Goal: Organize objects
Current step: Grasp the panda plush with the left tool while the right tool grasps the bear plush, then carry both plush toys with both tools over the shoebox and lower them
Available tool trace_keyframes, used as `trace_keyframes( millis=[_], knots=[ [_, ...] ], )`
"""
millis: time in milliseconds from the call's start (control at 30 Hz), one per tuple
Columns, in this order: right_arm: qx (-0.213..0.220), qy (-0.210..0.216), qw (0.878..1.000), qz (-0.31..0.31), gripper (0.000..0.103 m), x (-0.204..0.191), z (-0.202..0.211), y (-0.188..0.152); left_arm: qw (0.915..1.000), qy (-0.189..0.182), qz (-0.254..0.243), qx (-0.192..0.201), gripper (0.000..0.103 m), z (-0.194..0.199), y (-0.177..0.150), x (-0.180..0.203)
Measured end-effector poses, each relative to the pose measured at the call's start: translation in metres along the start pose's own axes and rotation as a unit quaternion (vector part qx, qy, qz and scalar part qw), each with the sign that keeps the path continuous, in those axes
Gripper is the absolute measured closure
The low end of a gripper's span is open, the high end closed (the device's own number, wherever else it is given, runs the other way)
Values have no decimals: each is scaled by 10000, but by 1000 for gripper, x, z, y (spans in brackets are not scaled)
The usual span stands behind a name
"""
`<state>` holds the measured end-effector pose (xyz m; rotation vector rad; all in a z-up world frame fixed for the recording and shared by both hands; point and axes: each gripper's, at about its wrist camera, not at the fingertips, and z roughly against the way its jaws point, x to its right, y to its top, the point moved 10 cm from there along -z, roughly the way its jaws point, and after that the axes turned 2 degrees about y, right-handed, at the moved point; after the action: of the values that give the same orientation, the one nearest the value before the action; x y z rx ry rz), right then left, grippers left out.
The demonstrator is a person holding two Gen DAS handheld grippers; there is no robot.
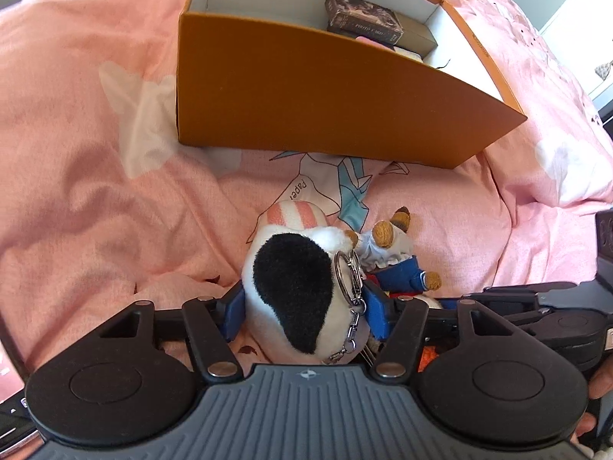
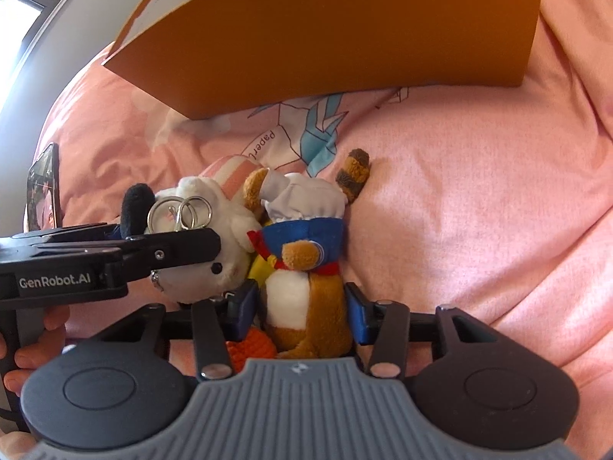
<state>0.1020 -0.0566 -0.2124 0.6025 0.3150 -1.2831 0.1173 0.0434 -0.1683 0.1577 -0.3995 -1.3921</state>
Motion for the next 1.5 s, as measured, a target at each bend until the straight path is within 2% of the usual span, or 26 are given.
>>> trace_keyframes(
  millis=[167,400,533,633,833,1167,1300,1433,1500],
  knots=[
    [322,-130,9994,-96,55,6,21,8,9972,391,-403,499,33,23,8,9],
    [906,16,9947,-487,55,15,66,30,9938,46,-472,1003,33,49,27,29],
    [1338,-66,9907,-228,55,7,97,51,9902,-105,-583,1263,33,64,43,42],
    [1576,24,9875,-73,55,-3,116,68,9877,-233,-611,1421,33,73,57,50],
    [1978,211,9797,244,55,-24,150,103,9801,-197,-699,1848,33,91,89,58],
    [2625,492,9616,630,55,-67,188,155,9662,-91,-669,2487,33,126,151,35],
    [2735,809,9571,505,55,-75,188,180,9667,-101,-707,2459,33,117,175,25],
    [2523,1057,9617,150,55,-69,162,200,9700,477,-909,2203,33,85,181,12],
    [2252,1166,9673,-66,55,-64,139,204,9725,558,-1040,2009,33,70,177,7]
  ],
)
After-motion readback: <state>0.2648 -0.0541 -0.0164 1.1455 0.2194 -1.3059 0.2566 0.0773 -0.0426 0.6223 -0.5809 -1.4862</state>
